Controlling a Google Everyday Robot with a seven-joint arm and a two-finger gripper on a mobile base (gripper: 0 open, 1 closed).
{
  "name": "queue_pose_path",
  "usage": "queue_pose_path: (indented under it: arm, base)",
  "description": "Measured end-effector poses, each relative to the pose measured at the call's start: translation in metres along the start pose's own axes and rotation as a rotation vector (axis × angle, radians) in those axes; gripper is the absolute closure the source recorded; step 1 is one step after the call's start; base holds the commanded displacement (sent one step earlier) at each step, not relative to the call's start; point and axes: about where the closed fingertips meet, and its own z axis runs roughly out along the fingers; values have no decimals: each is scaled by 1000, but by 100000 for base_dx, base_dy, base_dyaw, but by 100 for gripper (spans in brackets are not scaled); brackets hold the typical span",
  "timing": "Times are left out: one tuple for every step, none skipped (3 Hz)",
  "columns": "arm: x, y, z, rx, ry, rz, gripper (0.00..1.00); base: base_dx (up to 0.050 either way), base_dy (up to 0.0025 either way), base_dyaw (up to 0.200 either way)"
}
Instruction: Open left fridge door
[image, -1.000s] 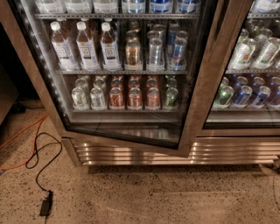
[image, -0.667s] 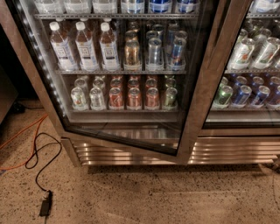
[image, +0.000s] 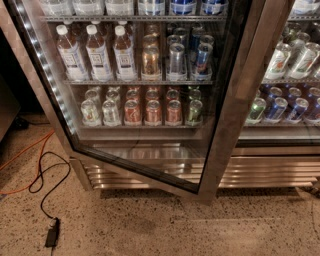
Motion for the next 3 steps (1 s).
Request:
queue_pose_path:
  arm:
    - [-1, 0, 1, -1, -1, -1, 100]
    - [-2, 8, 16, -98, 2, -7, 100]
    - [-2, 22, 49, -270, 24, -18, 100]
  base:
    - [0, 0, 0]
    - [0, 0, 0]
    - [0, 0, 0]
